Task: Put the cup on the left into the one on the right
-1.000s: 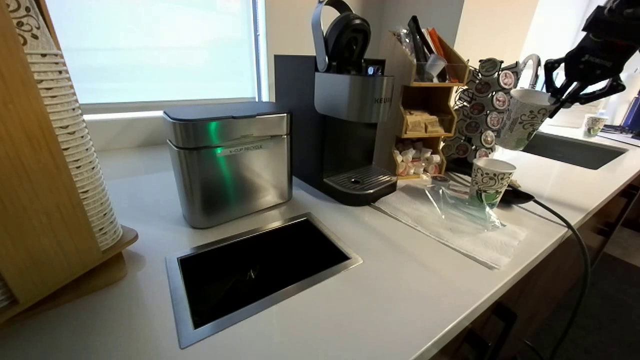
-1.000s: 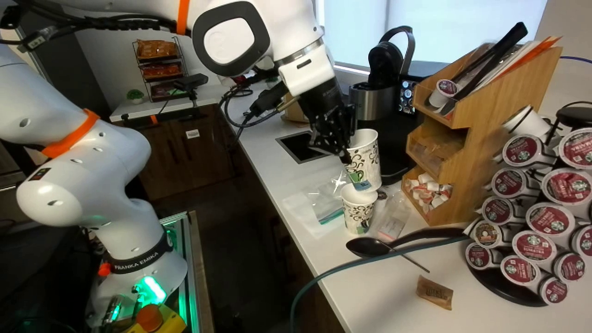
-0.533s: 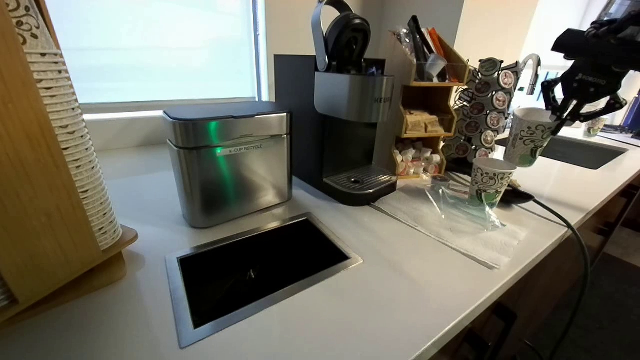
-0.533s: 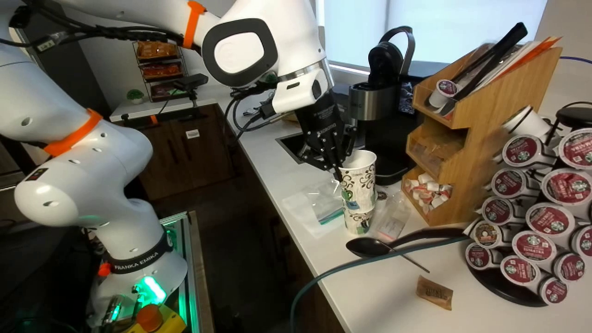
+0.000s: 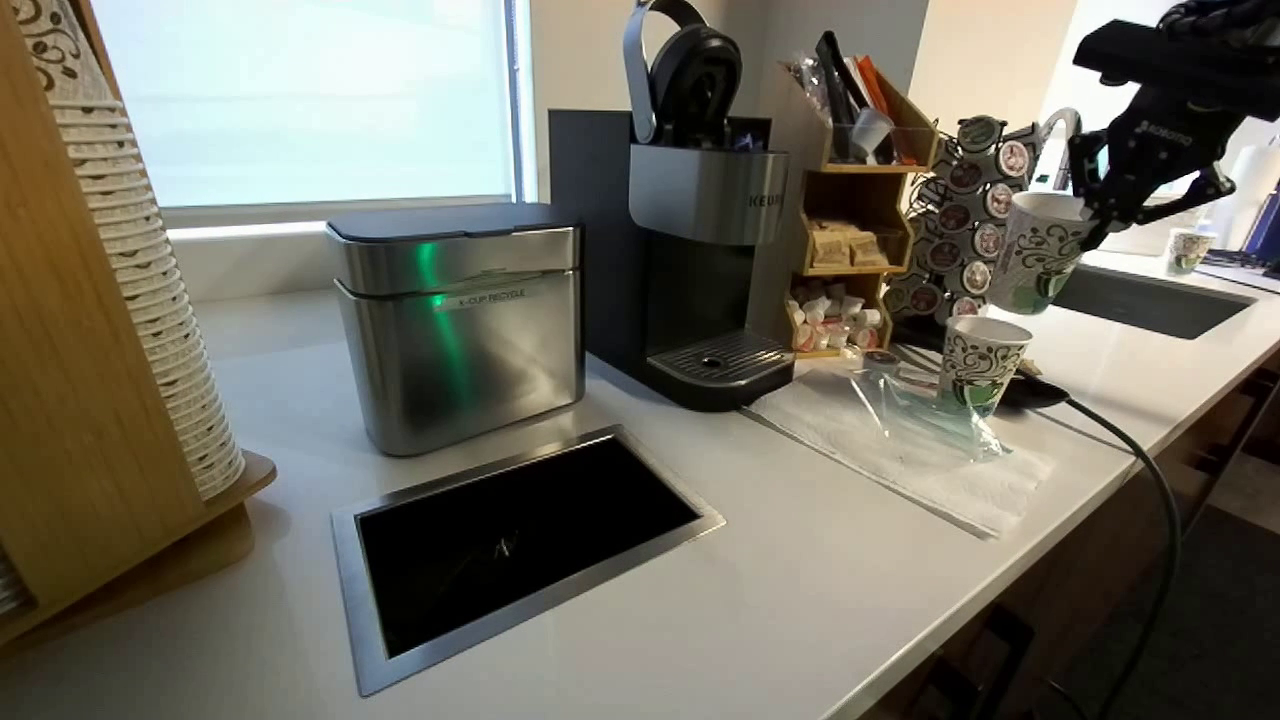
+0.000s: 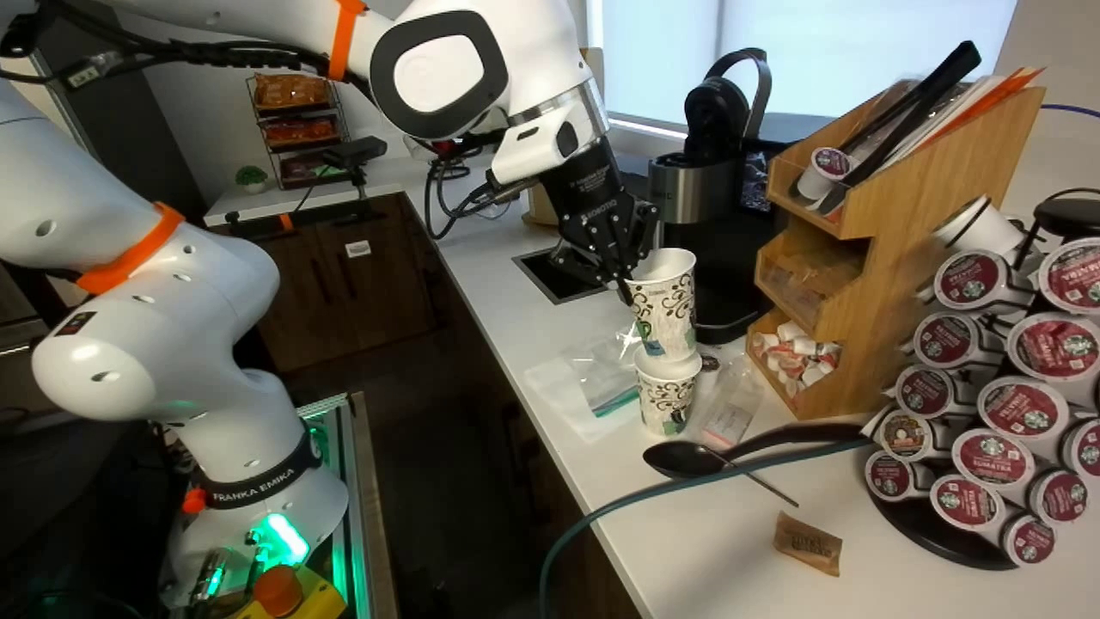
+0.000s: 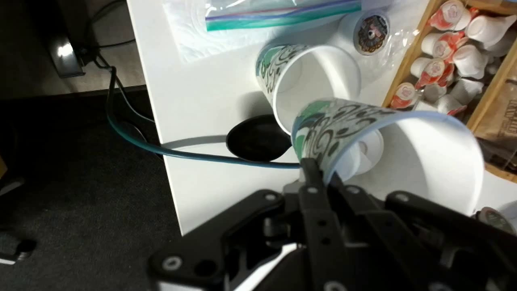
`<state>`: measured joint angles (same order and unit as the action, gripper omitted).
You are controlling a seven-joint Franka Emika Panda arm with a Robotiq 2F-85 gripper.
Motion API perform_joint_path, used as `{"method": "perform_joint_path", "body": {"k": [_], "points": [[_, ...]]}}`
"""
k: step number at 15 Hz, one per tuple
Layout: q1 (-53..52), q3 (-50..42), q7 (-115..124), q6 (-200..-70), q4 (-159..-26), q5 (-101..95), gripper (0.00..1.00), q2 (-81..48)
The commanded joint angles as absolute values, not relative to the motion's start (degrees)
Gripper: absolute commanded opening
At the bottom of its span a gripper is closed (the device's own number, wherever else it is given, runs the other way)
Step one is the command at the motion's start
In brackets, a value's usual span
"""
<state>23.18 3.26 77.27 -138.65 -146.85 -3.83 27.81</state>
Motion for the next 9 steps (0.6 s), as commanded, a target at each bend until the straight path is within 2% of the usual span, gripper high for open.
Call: {"method": "perform_joint_path", "body": {"k": [1,9], "points": [[20.3,1.6,78.2,-137.7,-146.1,-2.2,0.01,26.1],[18.7,-0.3,78.2,-139.3,-145.5,-1.9,0.01,22.2]]}}
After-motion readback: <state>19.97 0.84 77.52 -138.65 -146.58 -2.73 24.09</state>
